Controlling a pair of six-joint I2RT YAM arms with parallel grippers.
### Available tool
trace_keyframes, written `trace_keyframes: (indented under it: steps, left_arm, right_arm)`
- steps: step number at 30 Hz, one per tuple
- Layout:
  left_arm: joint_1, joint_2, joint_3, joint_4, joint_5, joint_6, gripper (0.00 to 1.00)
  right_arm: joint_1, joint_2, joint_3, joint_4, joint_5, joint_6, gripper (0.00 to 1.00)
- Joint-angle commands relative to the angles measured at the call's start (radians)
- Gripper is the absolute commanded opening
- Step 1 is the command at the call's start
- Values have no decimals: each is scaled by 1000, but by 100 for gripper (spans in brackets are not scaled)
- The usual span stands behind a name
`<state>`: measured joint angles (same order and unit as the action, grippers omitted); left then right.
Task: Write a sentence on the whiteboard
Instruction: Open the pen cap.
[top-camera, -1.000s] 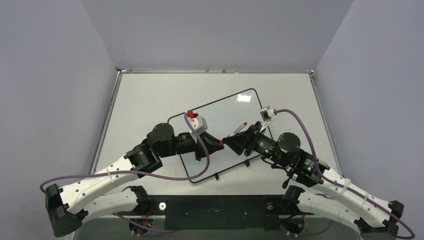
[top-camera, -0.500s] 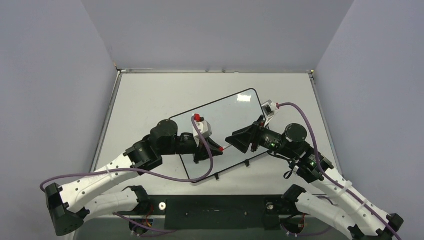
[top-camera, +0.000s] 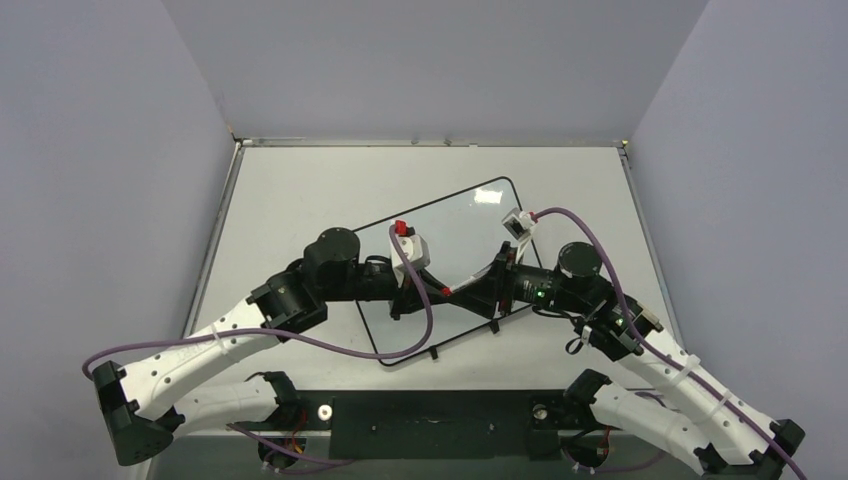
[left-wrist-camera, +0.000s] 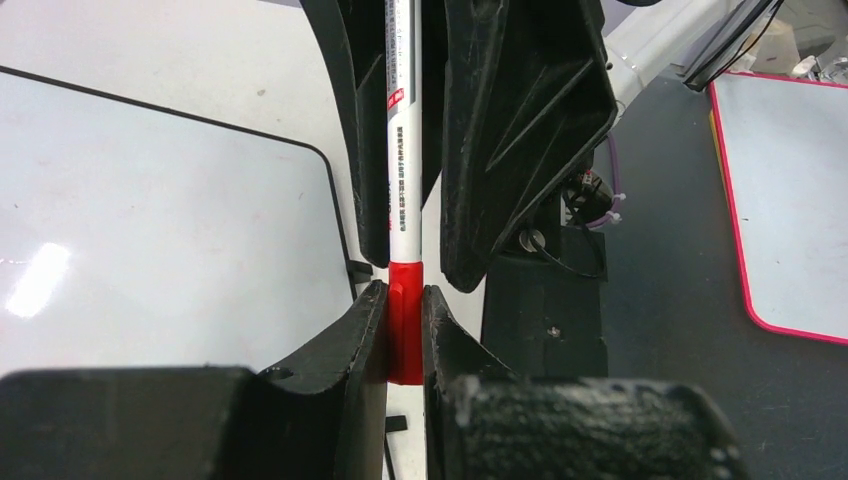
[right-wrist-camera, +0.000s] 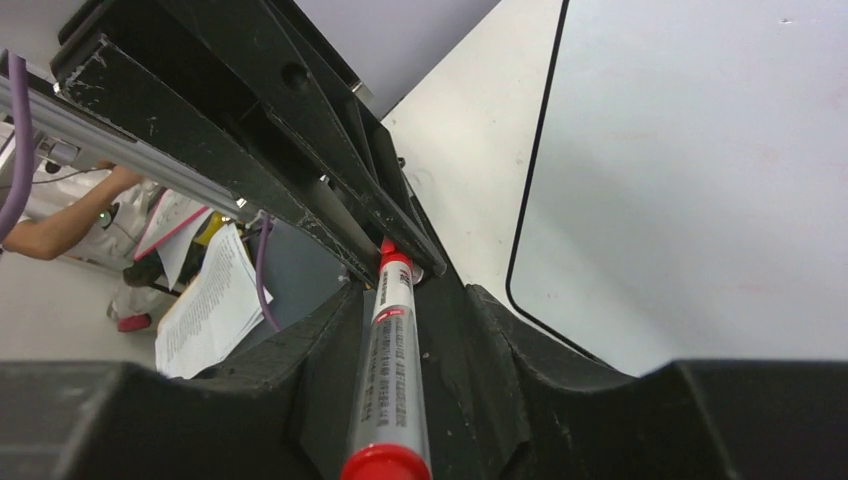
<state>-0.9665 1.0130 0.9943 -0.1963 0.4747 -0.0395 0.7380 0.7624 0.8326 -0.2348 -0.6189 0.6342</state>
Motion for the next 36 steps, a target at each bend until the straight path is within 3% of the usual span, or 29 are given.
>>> trace_keyframes:
  steps: [1,13,25,28,36]
  left_arm:
    - [3,9,58,-23,3,34,0]
    - [3,28,61,-46,13,34,0]
    - [3,36,67,-49,15,57,0]
    - [3,37,69,-52,19,63,0]
    - [3,34,68,-56,-4,66,0]
  right_arm:
    - [-6,4,50,-3,-20,-29,35]
    - [-16,-3,74,-7,-7,-30,35]
    - [-20,11,62,-30,-10,-47,12]
    - [-19,18,63,-28,-15,-46,1]
    - [-19,19,30,17,6,-13,0]
